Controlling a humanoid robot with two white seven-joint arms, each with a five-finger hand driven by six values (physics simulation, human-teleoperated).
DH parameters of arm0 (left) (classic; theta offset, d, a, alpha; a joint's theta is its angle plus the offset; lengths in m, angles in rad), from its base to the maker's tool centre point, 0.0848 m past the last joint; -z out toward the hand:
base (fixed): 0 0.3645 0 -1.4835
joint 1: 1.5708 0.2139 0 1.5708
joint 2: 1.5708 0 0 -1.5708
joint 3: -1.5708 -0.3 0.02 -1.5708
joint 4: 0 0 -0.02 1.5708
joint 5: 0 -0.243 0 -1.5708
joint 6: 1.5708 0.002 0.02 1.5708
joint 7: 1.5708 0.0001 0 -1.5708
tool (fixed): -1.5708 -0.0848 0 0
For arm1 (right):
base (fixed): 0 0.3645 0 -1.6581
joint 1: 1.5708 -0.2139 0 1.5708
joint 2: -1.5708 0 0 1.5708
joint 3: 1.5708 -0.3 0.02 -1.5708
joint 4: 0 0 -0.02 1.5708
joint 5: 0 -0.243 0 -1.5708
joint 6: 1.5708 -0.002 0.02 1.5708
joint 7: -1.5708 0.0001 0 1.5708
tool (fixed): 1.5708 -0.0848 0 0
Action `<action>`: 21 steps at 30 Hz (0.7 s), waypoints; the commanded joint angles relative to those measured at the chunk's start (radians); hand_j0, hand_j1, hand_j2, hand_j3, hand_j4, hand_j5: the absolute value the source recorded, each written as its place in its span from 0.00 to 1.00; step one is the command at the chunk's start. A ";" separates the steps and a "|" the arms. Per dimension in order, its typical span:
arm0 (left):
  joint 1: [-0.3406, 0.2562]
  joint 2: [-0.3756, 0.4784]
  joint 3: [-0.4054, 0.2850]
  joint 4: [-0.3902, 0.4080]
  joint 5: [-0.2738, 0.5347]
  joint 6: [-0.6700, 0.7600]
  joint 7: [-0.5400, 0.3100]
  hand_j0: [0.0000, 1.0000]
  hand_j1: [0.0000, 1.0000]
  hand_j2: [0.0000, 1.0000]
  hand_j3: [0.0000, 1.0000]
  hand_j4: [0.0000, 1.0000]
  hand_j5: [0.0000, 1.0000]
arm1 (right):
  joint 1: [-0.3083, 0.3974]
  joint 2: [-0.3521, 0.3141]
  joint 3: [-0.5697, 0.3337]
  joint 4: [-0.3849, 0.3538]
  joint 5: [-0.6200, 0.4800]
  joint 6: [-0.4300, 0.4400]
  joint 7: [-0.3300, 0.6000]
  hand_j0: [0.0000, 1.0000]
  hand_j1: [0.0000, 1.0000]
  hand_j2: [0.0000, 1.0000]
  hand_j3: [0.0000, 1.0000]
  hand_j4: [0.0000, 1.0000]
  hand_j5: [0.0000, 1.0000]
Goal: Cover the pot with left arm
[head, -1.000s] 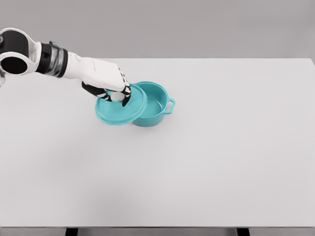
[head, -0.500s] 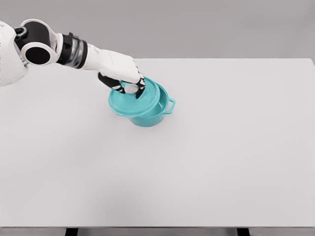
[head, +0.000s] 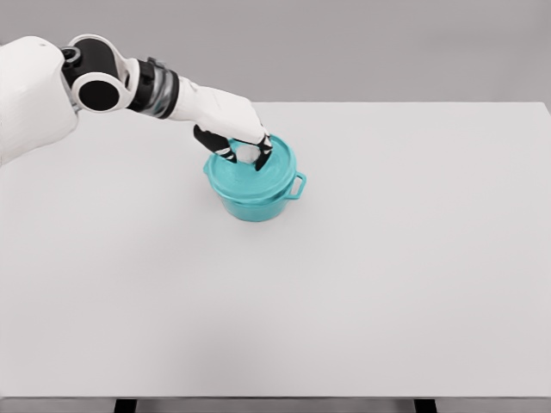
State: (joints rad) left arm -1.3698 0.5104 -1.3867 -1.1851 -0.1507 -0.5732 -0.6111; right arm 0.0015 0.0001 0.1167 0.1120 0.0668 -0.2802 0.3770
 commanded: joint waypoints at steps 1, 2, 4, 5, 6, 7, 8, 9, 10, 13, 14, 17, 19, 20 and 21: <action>0.000 -0.010 0.000 0.012 0.003 0.004 0.000 0.51 0.51 0.51 0.51 0.51 0.51 | 0.002 0.000 0.000 0.000 0.001 0.000 0.000 1.00 1.00 1.00 1.00 1.00 1.00; 0.000 -0.010 0.000 0.012 -0.003 0.004 0.000 0.51 0.51 0.51 0.51 0.51 0.51 | 0.000 0.000 0.000 0.000 0.001 0.000 0.000 1.00 1.00 1.00 1.00 1.00 1.00; 0.002 -0.010 0.000 0.013 -0.007 0.004 0.000 0.51 0.51 0.51 0.51 0.51 0.51 | 0.002 0.000 0.000 0.000 0.001 0.000 0.000 1.00 1.00 1.00 1.00 1.00 1.00; 0.002 -0.010 0.000 0.015 -0.007 0.003 0.000 0.51 0.51 0.51 0.51 0.51 0.51 | 0.002 0.000 0.000 0.000 0.001 0.000 0.000 1.00 1.00 1.00 1.00 1.00 1.00; 0.002 -0.010 0.000 0.018 -0.007 0.004 0.000 0.51 0.51 0.51 0.51 0.51 0.51 | 0.002 0.000 0.000 0.000 0.001 0.000 0.000 1.00 1.00 1.00 1.00 1.00 1.00; 0.002 -0.010 0.000 0.019 -0.009 0.003 0.000 0.52 0.52 0.52 0.52 0.52 0.52 | 0.002 0.000 0.000 0.000 0.001 0.000 0.000 1.00 1.00 1.00 1.00 1.00 1.00; 0.003 -0.010 -0.001 0.019 -0.009 0.003 0.000 0.52 0.52 0.52 0.52 0.52 0.52 | 0.000 0.000 0.000 0.000 0.001 0.000 0.000 1.00 1.00 1.00 1.00 1.00 1.00; 0.003 -0.010 -0.001 0.019 -0.009 0.004 0.000 0.52 0.52 0.52 0.52 0.52 0.52 | 0.002 0.000 0.000 0.000 0.001 0.000 0.000 1.00 1.00 1.00 1.00 1.00 1.00; 0.003 -0.010 -0.002 0.019 -0.009 0.004 0.000 0.52 0.52 0.52 0.52 0.52 0.52 | 0.002 0.000 0.000 0.000 0.001 0.000 0.000 1.00 1.00 1.00 1.00 1.00 1.00; 0.006 -0.012 -0.012 0.019 -0.007 0.003 0.000 0.52 0.52 0.52 0.52 0.52 0.52 | 0.002 0.000 0.000 0.000 0.001 0.000 0.000 1.00 1.00 1.00 1.00 1.00 1.00; 0.005 -0.012 -0.012 0.019 -0.007 0.003 0.000 0.52 0.52 0.52 0.52 0.52 0.52 | 0.002 0.000 0.000 0.000 0.001 0.000 0.000 1.00 1.00 1.00 1.00 1.00 1.00; 0.006 -0.012 -0.012 0.019 -0.007 0.003 0.000 0.52 0.52 0.52 0.52 0.52 0.52 | 0.002 0.000 0.000 0.000 0.001 0.000 0.000 1.00 1.00 1.00 1.00 1.00 1.00; 0.005 -0.012 -0.014 0.019 -0.009 0.003 0.000 0.57 0.57 0.57 0.57 0.57 0.57 | 0.000 0.000 0.000 0.000 0.001 0.000 0.000 1.00 1.00 1.00 1.00 1.00 1.00; 0.005 -0.013 -0.014 0.019 -0.010 0.003 0.000 0.62 0.62 0.62 0.62 0.62 0.62 | 0.000 0.000 0.000 0.000 0.001 0.000 0.000 1.00 1.00 1.00 1.00 1.00 1.00; 0.005 -0.013 -0.012 0.019 -0.020 0.003 0.000 0.66 0.66 0.66 0.66 0.66 0.66 | 0.002 0.000 0.000 0.000 0.001 0.000 0.000 1.00 1.00 1.00 1.00 1.00 1.00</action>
State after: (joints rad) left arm -1.3652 0.4973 -1.4004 -1.1657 -0.1674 -0.5727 -0.6112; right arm 0.0031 0.0001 0.1167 0.1122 0.0669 -0.2802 0.3770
